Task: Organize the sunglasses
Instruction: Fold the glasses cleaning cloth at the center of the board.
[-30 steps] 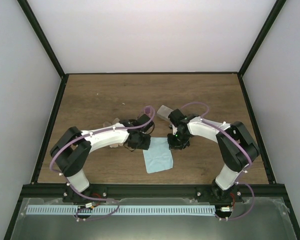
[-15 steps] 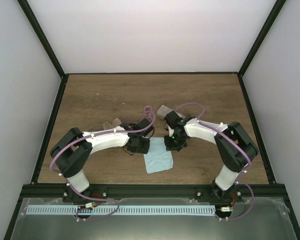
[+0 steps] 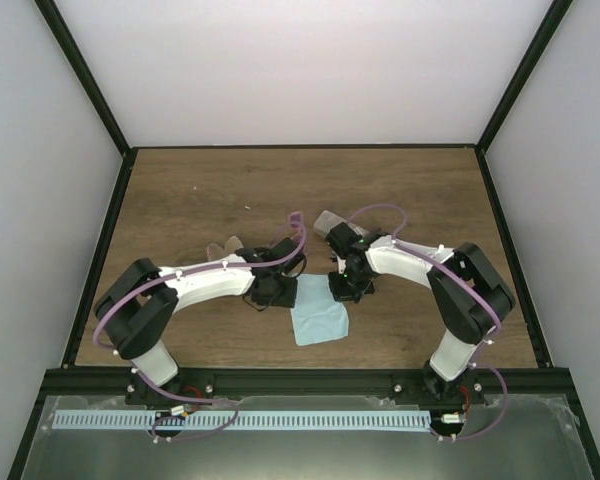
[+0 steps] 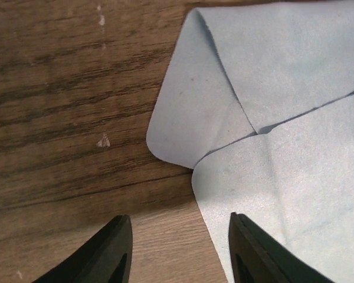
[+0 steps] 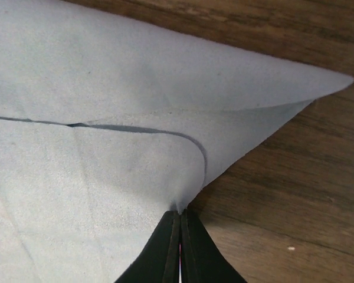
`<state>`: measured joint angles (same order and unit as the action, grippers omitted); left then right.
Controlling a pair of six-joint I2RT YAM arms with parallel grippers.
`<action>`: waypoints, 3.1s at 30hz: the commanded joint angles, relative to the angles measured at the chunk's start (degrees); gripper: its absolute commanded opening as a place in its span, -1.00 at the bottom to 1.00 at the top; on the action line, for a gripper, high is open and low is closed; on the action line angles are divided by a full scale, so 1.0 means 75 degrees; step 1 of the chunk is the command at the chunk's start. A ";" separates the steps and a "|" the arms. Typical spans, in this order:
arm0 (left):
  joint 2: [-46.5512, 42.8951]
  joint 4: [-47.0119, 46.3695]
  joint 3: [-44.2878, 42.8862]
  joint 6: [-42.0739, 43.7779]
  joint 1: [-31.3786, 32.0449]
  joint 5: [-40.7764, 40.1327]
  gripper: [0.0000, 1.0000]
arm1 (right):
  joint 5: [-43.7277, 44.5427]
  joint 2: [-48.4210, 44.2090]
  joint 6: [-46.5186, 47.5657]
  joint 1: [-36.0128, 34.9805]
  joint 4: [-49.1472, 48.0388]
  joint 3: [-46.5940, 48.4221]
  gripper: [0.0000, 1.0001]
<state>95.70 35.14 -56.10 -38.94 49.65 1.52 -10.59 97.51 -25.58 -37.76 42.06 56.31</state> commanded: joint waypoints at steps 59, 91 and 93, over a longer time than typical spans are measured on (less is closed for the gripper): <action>0.2478 0.1031 -0.1640 0.0548 -0.1085 -0.2106 0.49 | 0.0125 -0.1395 0.0292 0.0945 0.0665 -0.0647 -0.58; 0.2707 0.0257 -0.2381 0.0527 -0.0750 -0.0130 0.22 | -0.1381 -0.0536 0.0308 0.1007 -0.0521 -0.0899 -0.60; 0.2637 0.0273 -0.2166 0.0539 -0.0860 -0.0232 0.22 | -0.1272 -0.0522 0.0329 0.1053 -0.0517 -0.0954 -0.60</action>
<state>113.40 36.36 -76.14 -35.64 45.08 1.04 -20.49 92.90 -23.57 -30.70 39.77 49.65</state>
